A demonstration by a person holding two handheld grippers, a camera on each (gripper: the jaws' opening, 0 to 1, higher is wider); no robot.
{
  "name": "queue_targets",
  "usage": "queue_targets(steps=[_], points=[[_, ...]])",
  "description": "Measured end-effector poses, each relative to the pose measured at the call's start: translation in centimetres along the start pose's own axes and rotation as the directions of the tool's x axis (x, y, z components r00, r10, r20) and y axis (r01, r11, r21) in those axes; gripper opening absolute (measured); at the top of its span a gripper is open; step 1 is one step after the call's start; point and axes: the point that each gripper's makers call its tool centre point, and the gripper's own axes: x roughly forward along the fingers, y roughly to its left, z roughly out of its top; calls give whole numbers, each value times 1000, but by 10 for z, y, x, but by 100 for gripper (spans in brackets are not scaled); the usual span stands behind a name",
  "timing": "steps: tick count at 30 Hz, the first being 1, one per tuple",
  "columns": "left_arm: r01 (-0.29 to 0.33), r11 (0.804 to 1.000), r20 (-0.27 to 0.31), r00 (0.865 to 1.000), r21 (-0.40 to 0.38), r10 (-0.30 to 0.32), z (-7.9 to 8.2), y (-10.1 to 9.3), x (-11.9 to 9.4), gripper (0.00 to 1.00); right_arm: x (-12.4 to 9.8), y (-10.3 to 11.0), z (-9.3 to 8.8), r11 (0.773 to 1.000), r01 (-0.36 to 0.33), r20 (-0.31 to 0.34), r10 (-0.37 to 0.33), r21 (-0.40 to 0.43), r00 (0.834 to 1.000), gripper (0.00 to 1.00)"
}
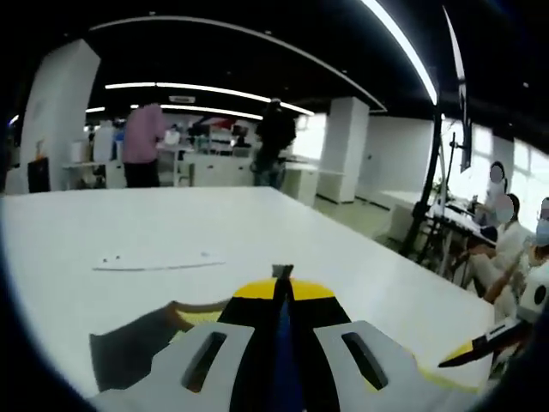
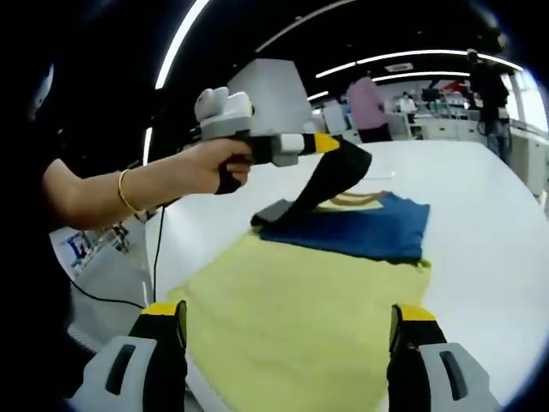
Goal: Fold the garment on the visible template until the final outline fits inside the template.
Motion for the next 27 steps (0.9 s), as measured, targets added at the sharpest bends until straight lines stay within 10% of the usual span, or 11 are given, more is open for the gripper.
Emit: queue_targets(steps=[27], points=[[122,992,-51,991,-24,-123,-27,-59,28,0,-9,-8,-10,999,38,-14,-37,16,999,98]])
